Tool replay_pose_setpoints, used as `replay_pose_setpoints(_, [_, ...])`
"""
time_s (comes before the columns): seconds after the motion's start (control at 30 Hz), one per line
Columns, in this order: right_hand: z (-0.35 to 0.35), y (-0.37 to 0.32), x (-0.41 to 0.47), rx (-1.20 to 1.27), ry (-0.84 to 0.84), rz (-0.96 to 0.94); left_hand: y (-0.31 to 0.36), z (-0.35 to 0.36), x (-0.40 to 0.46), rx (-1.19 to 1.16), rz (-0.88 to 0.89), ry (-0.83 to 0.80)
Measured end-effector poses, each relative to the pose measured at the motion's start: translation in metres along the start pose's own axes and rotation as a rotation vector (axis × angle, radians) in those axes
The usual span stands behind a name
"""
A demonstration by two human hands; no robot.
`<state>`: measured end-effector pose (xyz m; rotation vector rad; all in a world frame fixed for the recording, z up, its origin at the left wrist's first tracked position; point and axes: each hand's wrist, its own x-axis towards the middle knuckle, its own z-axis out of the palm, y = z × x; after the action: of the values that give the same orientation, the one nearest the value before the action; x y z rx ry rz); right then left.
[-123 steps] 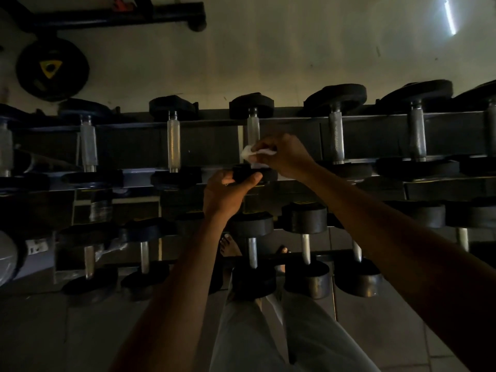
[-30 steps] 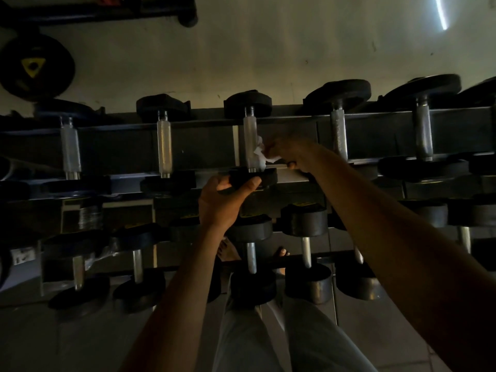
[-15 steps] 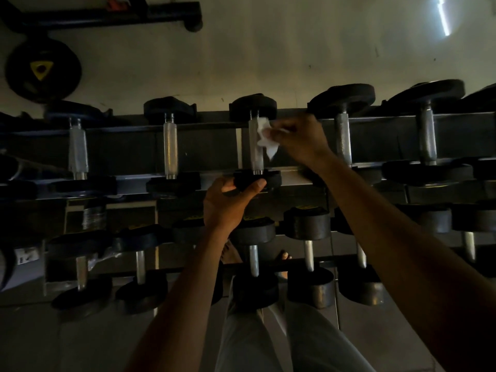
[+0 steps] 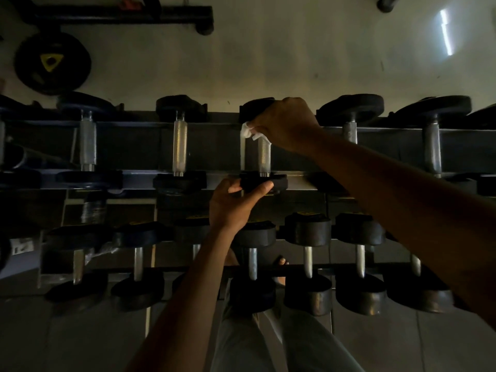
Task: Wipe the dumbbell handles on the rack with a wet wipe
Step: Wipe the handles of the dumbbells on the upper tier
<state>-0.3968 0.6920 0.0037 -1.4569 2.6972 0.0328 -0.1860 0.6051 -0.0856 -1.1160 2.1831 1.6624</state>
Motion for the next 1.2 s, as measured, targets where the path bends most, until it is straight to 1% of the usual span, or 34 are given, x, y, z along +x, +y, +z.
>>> replay_pose_setpoints(0.07, [0.005, -0.002, 0.004, -0.044, -0.001, -0.018, 0.003, -0.001, -0.003, -0.046, -0.02, -0.004])
replay_pose_setpoints(0.2, [0.01, -0.011, 0.015, -0.058, -0.035, 0.003, 0.004, 0.001, -0.007, -0.095, -0.025, 0.013])
replay_pose_setpoints(0.3, [0.011, -0.016, 0.024, -0.075, -0.094, 0.01, 0.003, 0.002, -0.007, -0.1, -0.027, 0.026])
replay_pose_setpoints(0.57, [0.002, -0.015, 0.029, -0.104, -0.39, -0.114, 0.004, 0.003, -0.012, -0.099, -0.005, 0.059])
replay_pose_setpoints(0.73, [0.003, -0.025, 0.023, -0.028, -0.645, -0.141, 0.003, 0.003, -0.011, -0.083, -0.006, 0.082])
replay_pose_setpoints(0.87, [0.008, -0.035, 0.017, -0.042, -0.749, -0.198, 0.001, 0.005, -0.012, -0.039, 0.031, 0.095])
replay_pose_setpoints(0.93, [0.009, -0.036, 0.013, 0.02, -0.775, -0.17, 0.003, 0.004, -0.016, -0.047, 0.04, 0.111])
replay_pose_setpoints(1.0, [0.009, -0.031, 0.009, 0.185, -0.728, -0.085, 0.008, 0.005, -0.023, -0.073, 0.031, 0.165])
replay_pose_setpoints(1.07, [0.009, -0.019, 0.0, 0.405, -0.623, 0.001, 0.012, 0.011, -0.032, -0.134, 0.015, 0.243])
replay_pose_setpoints(1.13, [0.013, -0.007, -0.014, 0.693, -0.451, 0.141, 0.014, 0.019, -0.041, -0.144, 0.044, 0.327])
replay_pose_setpoints(1.2, [0.021, 0.002, -0.033, 0.947, -0.188, 0.315, 0.015, 0.028, -0.046, -0.088, 0.089, 0.369])
